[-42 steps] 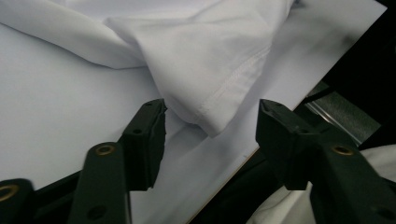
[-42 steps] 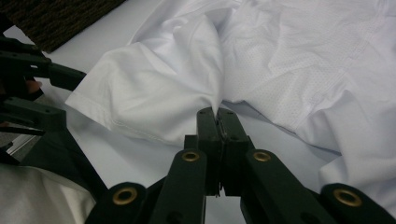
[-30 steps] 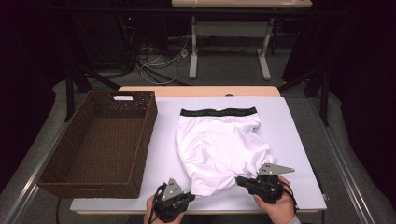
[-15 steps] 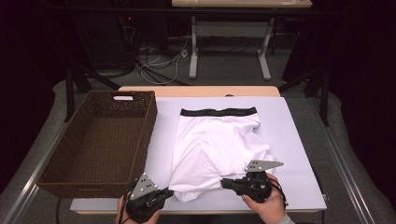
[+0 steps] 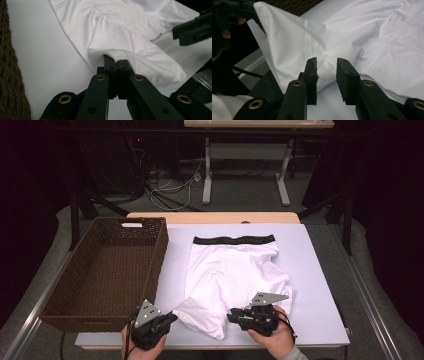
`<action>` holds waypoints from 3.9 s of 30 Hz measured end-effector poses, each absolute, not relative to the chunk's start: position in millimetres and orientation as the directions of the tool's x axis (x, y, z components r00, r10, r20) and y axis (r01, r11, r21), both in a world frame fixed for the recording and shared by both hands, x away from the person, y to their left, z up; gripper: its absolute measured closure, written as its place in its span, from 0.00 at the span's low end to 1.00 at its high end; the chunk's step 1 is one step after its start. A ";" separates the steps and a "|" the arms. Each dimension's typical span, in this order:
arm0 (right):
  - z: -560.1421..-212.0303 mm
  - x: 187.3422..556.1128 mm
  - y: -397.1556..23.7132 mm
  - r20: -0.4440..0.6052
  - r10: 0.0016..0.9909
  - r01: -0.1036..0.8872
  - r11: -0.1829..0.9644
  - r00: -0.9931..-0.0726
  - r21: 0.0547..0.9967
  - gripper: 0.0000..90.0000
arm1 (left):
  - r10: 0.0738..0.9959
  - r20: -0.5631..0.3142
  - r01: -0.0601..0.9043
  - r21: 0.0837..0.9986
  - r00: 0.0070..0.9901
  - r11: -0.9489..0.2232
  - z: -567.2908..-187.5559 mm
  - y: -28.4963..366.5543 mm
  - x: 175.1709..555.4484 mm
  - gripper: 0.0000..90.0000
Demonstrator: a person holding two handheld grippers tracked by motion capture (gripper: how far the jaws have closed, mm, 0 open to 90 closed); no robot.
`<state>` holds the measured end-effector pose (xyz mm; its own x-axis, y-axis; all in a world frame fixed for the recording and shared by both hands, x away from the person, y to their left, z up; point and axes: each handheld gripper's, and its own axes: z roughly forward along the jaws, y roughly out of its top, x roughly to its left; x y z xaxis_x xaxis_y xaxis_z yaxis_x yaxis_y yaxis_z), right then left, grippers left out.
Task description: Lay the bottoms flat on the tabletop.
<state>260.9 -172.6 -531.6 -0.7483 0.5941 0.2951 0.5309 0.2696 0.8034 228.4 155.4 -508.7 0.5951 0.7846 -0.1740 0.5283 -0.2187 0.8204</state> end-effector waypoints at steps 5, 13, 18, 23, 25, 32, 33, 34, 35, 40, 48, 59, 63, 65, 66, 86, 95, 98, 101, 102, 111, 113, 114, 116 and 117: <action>-529.5 249.4 -163.9 0.296 0.541 0.499 0.277 -0.787 0.821 0.74 | 0.763 -0.200 0.512 0.837 0.615 -0.193 -500.6 146.6 245.2 1.00; -537.3 242.1 -140.4 0.222 0.501 0.432 0.352 -0.836 0.830 0.64 | 0.743 -0.168 0.486 0.842 0.648 -0.234 -495.0 124.0 280.0 1.00; -537.9 237.9 -135.2 0.180 0.507 0.389 0.343 -0.843 0.855 0.67 | 0.753 -0.172 0.499 0.836 0.635 -0.229 -500.9 121.9 302.0 1.00; -535.8 236.7 -127.0 0.226 0.452 0.391 0.314 -0.863 0.865 0.73 | 0.760 -0.184 0.518 0.825 0.624 -0.225 -510.0 120.7 316.9 1.00; -535.7 236.7 -119.3 0.222 0.436 0.384 0.328 -0.872 0.863 0.73 | 0.760 -0.189 0.528 0.818 0.622 -0.229 -512.2 120.2 318.9 1.00; -547.2 241.4 -91.9 0.179 0.408 0.354 0.408 -0.895 0.842 0.79 | 0.762 -0.201 0.538 0.814 0.616 -0.220 -517.9 121.2 317.0 1.00; -549.3 243.3 -91.0 0.168 0.423 0.359 0.426 -0.890 0.830 0.79 | 0.762 -0.194 0.534 0.815 0.617 -0.224 -518.5 122.7 316.7 1.00; -551.4 245.3 -90.7 0.168 0.431 0.365 0.429 -0.886 0.826 0.80 | 0.768 -0.204 0.538 0.817 0.606 -0.207 -519.5 123.0 315.7 1.00; -553.0 247.2 -91.5 0.168 0.439 0.372 0.433 -0.883 0.821 0.80 | 0.768 -0.203 0.537 0.817 0.607 -0.209 -519.7 125.0 315.3 1.00; -562.8 256.4 -98.2 0.149 0.496 0.408 0.469 -0.855 0.783 0.81 | 0.775 -0.200 0.541 0.814 0.599 -0.209 -520.6 129.7 312.6 1.00; -569.3 262.4 -104.4 0.252 0.494 0.486 0.430 -0.832 0.761 0.70 | 0.773 -0.179 0.533 0.814 0.609 -0.232 -521.2 131.3 301.4 1.00; -563.8 248.4 -100.9 0.122 0.534 0.427 0.496 -0.837 0.756 0.99 | 0.761 -0.153 0.512 0.819 0.630 -0.260 -515.9 130.0 282.8 1.00; -552.5 245.4 -114.1 0.166 0.528 0.451 0.475 -0.833 0.755 0.99 | 0.759 -0.144 0.505 0.821 0.635 -0.267 -510.4 132.3 266.6 1.00; -545.6 241.5 -121.6 0.201 0.517 0.467 0.457 -0.832 0.757 0.99 | 0.753 -0.145 0.501 0.823 0.642 -0.269 -507.6 135.5 255.5 1.00; -542.0 238.7 -125.6 0.213 0.508 0.469 0.452 -0.834 0.759 0.99 | 0.751 -0.139 0.498 0.822 0.646 -0.276 -506.2 137.5 249.6 1.00; -527.8 209.8 -156.9 0.260 0.472 0.476 0.426 -0.843 0.770 0.99 | 0.760 -0.166 0.555 0.780 0.628 -0.288 -511.4 171.1 176.1 0.99; -528.1 199.9 -162.4 0.282 0.435 0.475 0.442 -0.855 0.761 0.86 | 0.749 -0.204 0.556 0.792 0.630 -0.252 -508.6 165.8 177.8 0.74; -525.8 197.2 -166.2 0.265 0.439 0.459 0.426 -0.858 0.780 0.79 | 0.750 -0.198 0.551 0.795 0.631 -0.254 -509.4 159.6 184.2 0.70; -525.5 199.7 -171.7 0.228 0.474 0.442 0.408 -0.850 0.799 0.75 | 0.745 -0.202 0.543 0.803 0.636 -0.245 -511.8 151.7 193.0 0.65; -526.2 201.4 -173.2 0.232 0.483 0.446 0.395 -0.844 0.803 0.74 | 0.744 -0.214 0.549 0.802 0.633 -0.236 -513.1 148.9 196.1 0.64; -527.1 218.9 -197.4 0.177 0.598 0.438 0.323 -0.781 0.839 0.68 | 0.722 -0.236 0.545 0.807 0.650 -0.227 -516.5 127.0 223.0 0.56; -526.5 222.7 -203.6 0.176 0.620 0.444 0.310 -0.765 0.841 0.68 | 0.715 -0.243 0.544 0.809 0.655 -0.223 -516.1 121.6 228.1 0.55; -525.7 224.5 -207.0 0.177 0.631 0.450 0.304 -0.755 0.840 0.68 | 0.708 -0.244 0.538 0.812 0.663 -0.224 -515.7 119.4 230.8 0.54; -523.8 227.0 -212.8 0.181 0.644 0.456 0.290 -0.744 0.842 0.67 | 0.706 -0.256 0.544 0.811 0.661 -0.215 -515.6 114.2 235.7 0.54; -522.7 227.9 -215.0 0.179 0.648 0.452 0.282 -0.740 0.846 0.67 | 0.703 -0.257 0.542 0.813 0.664 -0.215 -515.4 112.1 238.4 0.53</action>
